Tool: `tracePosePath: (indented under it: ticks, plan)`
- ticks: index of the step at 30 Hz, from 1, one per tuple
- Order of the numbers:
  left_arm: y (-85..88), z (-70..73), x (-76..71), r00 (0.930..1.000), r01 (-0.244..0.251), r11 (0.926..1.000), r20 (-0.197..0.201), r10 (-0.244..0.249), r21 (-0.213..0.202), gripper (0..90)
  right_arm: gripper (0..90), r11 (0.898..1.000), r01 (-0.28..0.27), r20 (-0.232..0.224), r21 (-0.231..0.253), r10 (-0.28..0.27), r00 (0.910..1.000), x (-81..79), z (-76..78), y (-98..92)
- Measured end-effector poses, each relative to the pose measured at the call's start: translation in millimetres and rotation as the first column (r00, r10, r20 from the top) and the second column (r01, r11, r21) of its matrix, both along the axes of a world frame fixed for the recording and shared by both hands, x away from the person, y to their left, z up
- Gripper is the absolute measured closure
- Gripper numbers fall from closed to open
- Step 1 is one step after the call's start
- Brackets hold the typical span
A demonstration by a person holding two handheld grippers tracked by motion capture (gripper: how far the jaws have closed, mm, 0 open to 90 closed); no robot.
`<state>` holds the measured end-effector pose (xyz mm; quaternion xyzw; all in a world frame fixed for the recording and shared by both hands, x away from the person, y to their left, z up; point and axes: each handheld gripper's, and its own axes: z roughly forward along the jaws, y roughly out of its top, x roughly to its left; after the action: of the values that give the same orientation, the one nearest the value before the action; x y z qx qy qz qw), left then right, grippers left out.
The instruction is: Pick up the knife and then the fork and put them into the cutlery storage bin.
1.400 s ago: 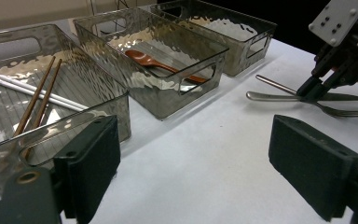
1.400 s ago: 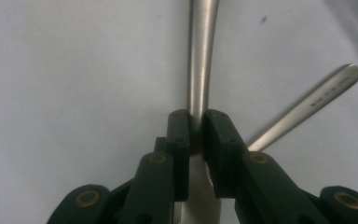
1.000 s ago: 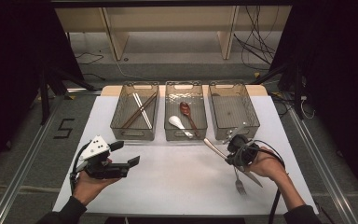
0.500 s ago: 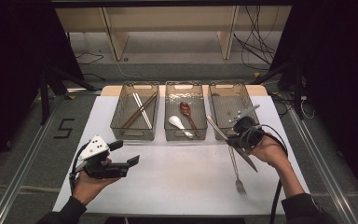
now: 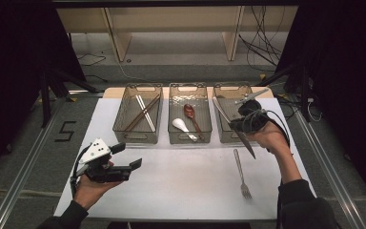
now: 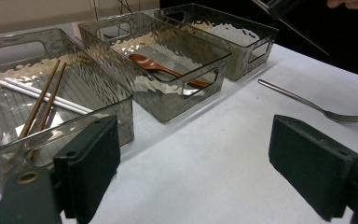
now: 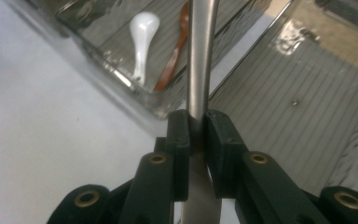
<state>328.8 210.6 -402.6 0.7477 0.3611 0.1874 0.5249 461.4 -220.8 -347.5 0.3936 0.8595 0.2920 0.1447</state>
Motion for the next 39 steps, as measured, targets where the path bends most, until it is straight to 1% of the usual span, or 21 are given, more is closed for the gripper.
tracePosePath:
  ticks: [7,12,15,16,19,22,23,26,32,37,39]
  plan:
    - [0.8,0.2,0.1,1.0,0.0,1.0,0.001,0.0,0.0,16.2,80.8,0.999,0.047,0.02,0.019,-0.047,0.9987,20.2,10.8,-0.3]
    - [0.8,0.1,0.2,1.0,0.0,1.0,0.001,0.0,0.0,16.2,80.7,0.995,0.094,0.051,0.036,-0.096,0.9941,33.1,19.1,-3.0]
    - [0.4,0.1,0.0,1.0,0.001,1.0,0.001,-0.001,0.0,16.2,80.7,0.993,0.112,0.065,0.038,-0.115,0.9913,41.4,22.0,-3.1]
    - [0.4,0.1,0.0,1.0,0.001,1.0,0.001,-0.001,0.0,16.2,80.7,0.991,0.129,0.068,0.036,-0.131,0.9891,45.0,22.6,-2.6]
    - [0.5,0.1,0.0,1.0,0.001,1.0,0.001,-0.001,-0.001,16.2,80.7,0.987,0.157,0.07,0.043,-0.159,0.9847,53.2,22.6,-2.4]
    - [0.8,0.3,0.0,1.0,0.002,1.0,0.001,-0.002,-0.001,16.2,80.7,0.98,0.193,0.076,0.045,-0.196,0.9777,62.5,21.0,-1.3]
    - [0.9,0.3,0.0,1.0,0.001,1.0,0.002,-0.001,-0.001,16.2,80.7,0.979,0.199,0.073,0.047,-0.202,0.9767,64.4,20.7,-1.0]
    - [1.2,0.2,0.1,1.0,0.002,1.0,0.001,-0.002,0.0,16.2,80.7,0.972,0.229,0.081,0.056,-0.233,0.9692,70.4,19.4,0.6]
    - [1.0,0.4,-0.4,1.0,0.004,1.0,0.003,-0.004,-0.002,16.2,80.6,0.961,0.269,0.078,0.062,-0.273,0.9588,80.6,13.4,2.5]
    - [0.8,0.3,-0.3,1.0,0.005,1.0,0.002,-0.005,-0.003,16.2,80.6,0.956,0.286,0.073,0.064,-0.29,0.9542,85.7,12.2,2.1]
    - [0.7,0.3,-0.2,1.0,0.005,1.0,0.002,-0.005,-0.004,16.2,80.6,0.953,0.298,0.077,0.063,-0.302,0.9502,88.0,11.8,1.3]
